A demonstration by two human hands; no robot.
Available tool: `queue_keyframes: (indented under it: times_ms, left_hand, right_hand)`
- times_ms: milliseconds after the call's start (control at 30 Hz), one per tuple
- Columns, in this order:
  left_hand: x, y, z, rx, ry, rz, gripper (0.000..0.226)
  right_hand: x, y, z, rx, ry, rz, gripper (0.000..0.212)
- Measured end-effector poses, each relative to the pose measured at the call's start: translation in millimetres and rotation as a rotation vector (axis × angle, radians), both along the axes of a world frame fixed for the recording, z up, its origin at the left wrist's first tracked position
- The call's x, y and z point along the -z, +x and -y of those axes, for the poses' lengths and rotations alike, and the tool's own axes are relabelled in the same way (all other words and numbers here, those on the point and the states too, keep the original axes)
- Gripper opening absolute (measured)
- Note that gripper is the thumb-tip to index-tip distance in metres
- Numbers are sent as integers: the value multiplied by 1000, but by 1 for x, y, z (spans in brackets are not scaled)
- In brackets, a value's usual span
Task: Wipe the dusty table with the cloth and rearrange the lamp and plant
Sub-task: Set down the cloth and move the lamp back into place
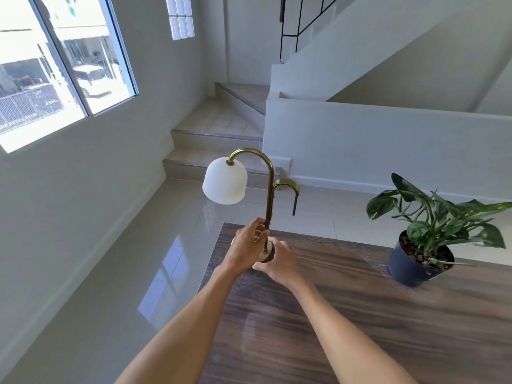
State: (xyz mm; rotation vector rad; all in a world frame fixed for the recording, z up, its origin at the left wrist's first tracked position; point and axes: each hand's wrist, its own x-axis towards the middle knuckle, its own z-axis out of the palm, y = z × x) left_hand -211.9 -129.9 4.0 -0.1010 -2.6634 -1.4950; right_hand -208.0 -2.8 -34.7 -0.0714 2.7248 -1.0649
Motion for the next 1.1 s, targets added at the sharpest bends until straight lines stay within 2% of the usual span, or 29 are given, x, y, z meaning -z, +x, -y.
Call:
queue_keyframes:
  times_ms: [133, 367, 633, 800, 867, 1000, 1100]
  left_hand:
    - [-2, -6, 4, 41, -1, -45, 22]
    - [-10, -10, 6, 88, 46, -95, 19]
    - [-26, -10, 4, 119, 107, -172, 20]
    - [-38, -13, 1, 123, 182, -223, 17]
    - [-39, -14, 1, 133, 191, -218, 16]
    - [-38, -14, -1, 139, 216, -211, 12]
    - [-37, -13, -2, 152, 228, -215, 10]
  right_hand:
    - [8, -3, 7, -16, 108, -43, 96]
    - [13, -4, 5, -20, 116, -95, 101]
    - [11, -3, 3, -28, 103, -57, 91]
    - [10, -1, 6, 45, 76, -45, 71]
    - [9, -2, 8, 81, 59, -25, 72]
    - [7, -5, 14, 219, 40, 65, 88]
    - [4, -3, 17, 254, 45, 128, 70]
